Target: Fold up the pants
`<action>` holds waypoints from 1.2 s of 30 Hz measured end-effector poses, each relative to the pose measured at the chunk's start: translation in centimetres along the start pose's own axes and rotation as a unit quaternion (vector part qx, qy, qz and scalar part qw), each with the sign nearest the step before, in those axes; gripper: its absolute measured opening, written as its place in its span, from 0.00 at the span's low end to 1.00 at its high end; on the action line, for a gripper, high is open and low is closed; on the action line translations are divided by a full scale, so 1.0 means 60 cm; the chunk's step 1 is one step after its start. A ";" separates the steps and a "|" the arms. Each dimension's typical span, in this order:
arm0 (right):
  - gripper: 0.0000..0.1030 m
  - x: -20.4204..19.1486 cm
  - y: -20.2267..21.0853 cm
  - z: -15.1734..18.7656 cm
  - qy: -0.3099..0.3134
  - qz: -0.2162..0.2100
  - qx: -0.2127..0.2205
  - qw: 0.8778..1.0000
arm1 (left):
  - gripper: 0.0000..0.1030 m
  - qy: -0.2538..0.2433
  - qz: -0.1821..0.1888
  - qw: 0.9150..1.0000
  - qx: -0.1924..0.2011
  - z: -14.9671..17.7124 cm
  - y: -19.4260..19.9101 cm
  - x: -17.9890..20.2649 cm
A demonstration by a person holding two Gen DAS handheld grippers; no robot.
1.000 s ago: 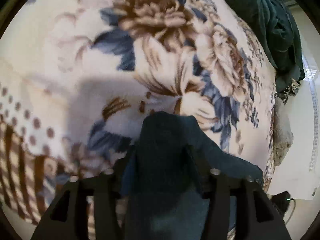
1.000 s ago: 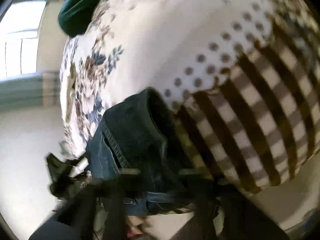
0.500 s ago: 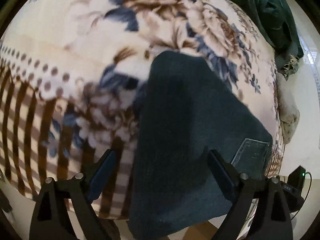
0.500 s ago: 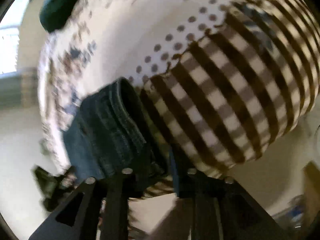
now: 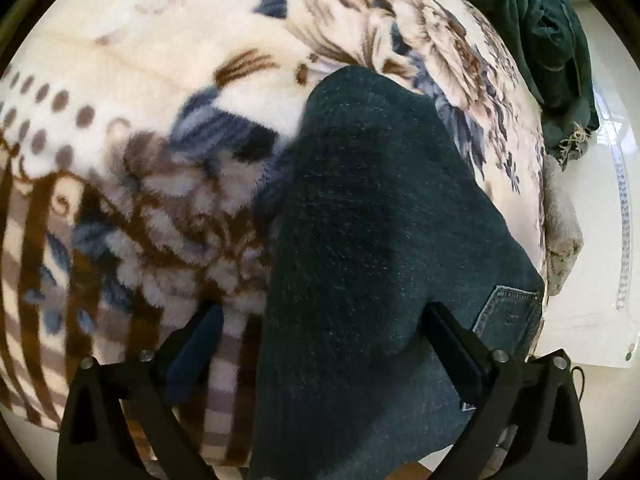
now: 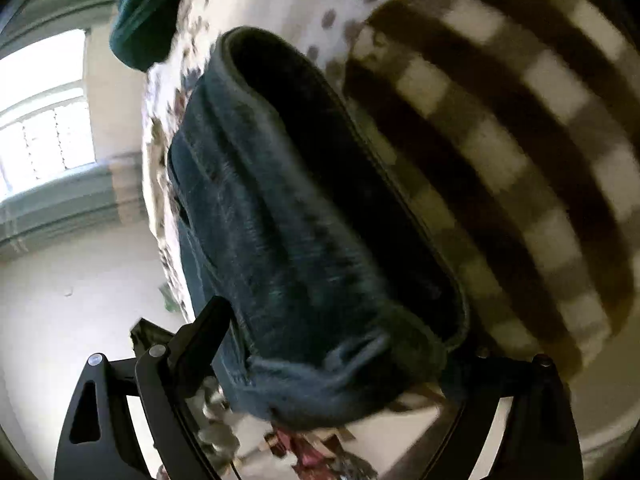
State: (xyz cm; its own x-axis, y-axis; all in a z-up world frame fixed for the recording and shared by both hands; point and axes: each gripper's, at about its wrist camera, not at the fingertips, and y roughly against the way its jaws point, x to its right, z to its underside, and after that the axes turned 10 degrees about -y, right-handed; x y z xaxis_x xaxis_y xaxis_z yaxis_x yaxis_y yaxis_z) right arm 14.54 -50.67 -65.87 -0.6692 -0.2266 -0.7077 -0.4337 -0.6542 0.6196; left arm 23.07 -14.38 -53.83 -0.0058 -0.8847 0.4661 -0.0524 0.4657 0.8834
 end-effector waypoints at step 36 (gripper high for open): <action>0.47 -0.250 0.021 0.141 0.116 0.018 0.020 0.993 | 0.25 -0.085 0.043 0.992 0.078 0.005 0.224 0.084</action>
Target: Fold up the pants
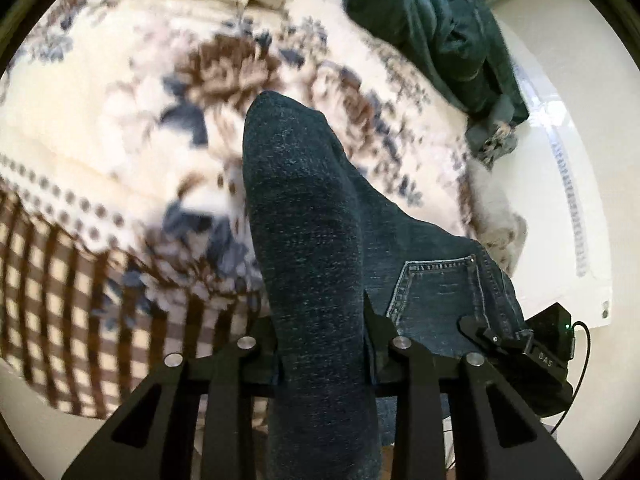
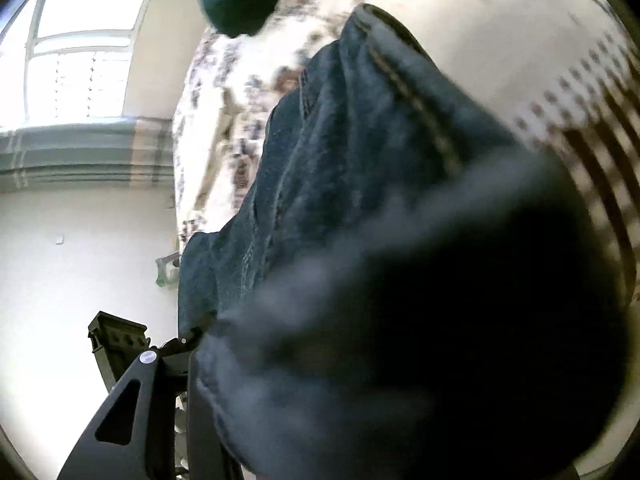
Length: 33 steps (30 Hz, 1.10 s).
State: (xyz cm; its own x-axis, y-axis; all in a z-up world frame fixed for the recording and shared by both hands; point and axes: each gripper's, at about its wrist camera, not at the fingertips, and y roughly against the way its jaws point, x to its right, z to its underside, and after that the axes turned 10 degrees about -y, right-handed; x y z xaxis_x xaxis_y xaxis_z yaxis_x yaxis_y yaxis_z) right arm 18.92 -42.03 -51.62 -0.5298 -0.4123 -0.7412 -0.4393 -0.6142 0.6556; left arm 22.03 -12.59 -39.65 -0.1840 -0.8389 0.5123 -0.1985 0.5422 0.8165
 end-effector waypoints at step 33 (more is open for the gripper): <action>0.59 -0.586 -0.814 -0.439 0.066 -0.011 0.006 0.998 | 0.35 -0.004 -0.027 0.998 0.050 -0.777 -0.049 -0.608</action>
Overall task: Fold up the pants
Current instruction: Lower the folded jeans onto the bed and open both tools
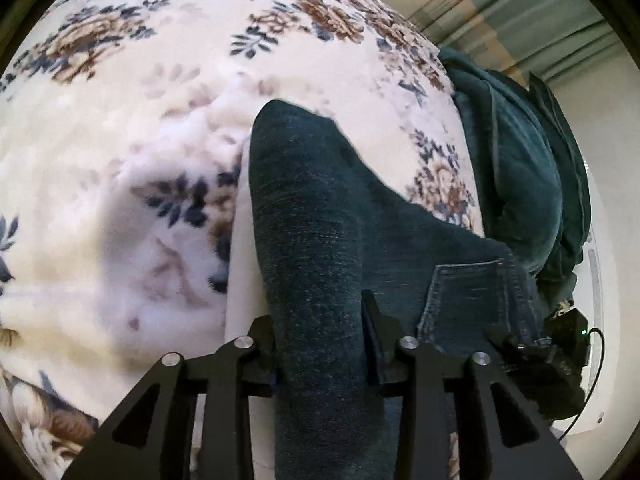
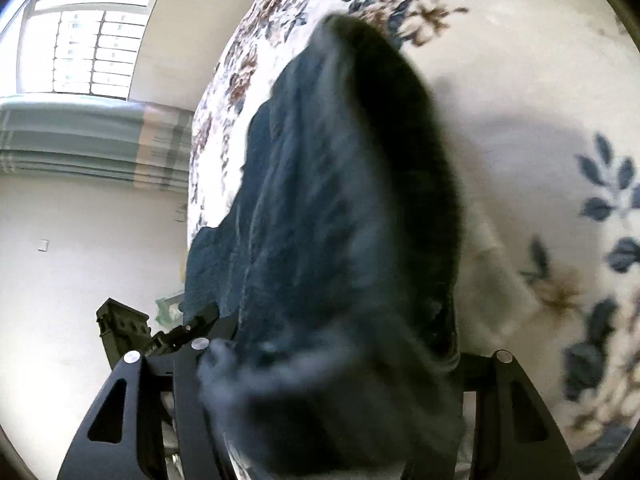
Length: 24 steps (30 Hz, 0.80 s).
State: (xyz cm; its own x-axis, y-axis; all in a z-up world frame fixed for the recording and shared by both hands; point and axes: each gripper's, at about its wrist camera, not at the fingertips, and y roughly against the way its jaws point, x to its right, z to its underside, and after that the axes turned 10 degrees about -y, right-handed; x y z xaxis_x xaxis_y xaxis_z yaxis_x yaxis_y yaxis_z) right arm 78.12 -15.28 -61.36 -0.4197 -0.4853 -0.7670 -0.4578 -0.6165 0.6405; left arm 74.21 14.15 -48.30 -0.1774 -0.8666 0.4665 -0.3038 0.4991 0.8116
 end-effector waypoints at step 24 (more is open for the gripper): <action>0.99 -0.054 0.212 0.075 0.119 0.340 0.088 0.929 | 0.84 -0.028 -0.158 0.987 -0.007 0.071 0.046 0.051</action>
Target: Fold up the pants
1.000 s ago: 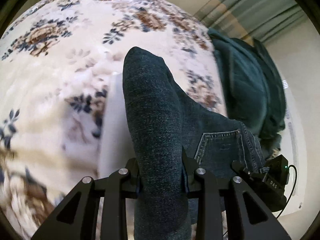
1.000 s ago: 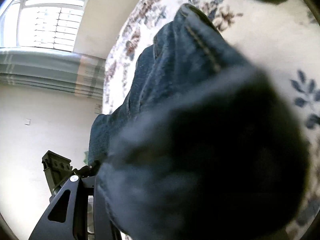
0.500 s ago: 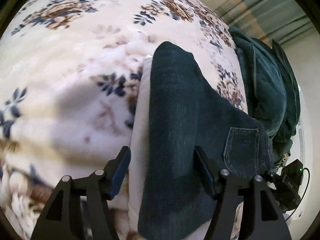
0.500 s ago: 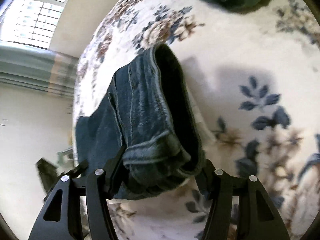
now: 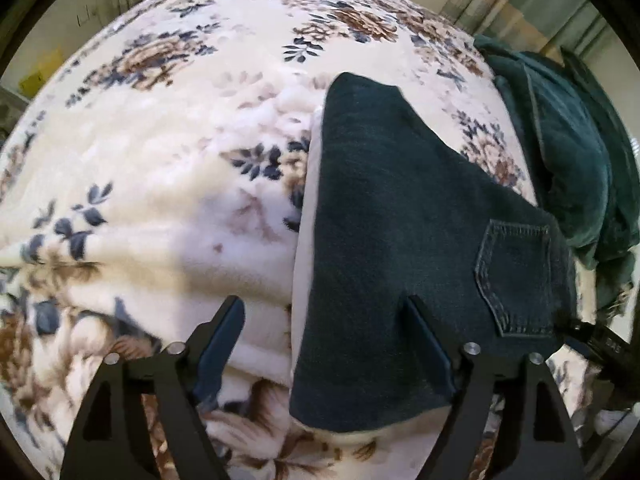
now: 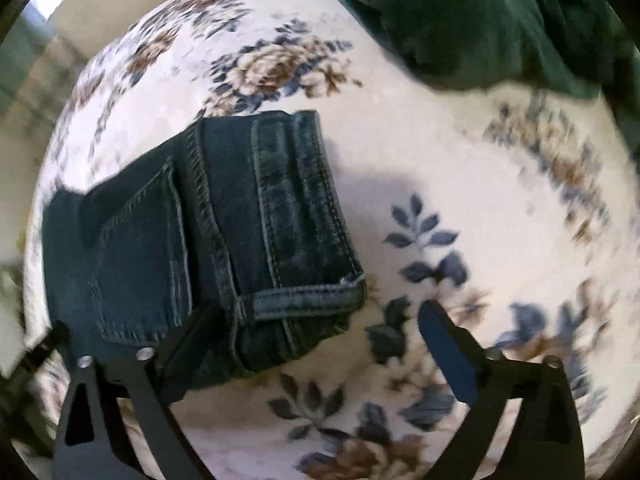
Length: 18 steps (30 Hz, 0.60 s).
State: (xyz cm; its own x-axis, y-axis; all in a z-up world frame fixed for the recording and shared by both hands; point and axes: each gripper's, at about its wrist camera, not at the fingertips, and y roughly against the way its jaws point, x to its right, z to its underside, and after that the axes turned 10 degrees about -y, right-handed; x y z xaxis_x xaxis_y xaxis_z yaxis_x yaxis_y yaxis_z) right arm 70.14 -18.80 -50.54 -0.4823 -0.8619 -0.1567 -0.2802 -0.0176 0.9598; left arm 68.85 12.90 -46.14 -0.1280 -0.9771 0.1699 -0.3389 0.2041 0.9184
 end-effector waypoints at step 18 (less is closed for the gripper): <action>1.00 -0.009 0.297 0.116 0.100 0.030 0.129 0.986 | 0.93 -0.086 -0.105 0.988 0.071 0.032 0.225 0.165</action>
State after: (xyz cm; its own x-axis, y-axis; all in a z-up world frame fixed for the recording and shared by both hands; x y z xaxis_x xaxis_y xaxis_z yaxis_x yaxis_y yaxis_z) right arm 59.62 -15.13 -34.98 -0.3380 -0.9407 -0.0280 -0.4710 0.1433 0.8704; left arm 61.22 6.12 -32.75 -0.1934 -0.9766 -0.0941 -0.5003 0.0156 0.8657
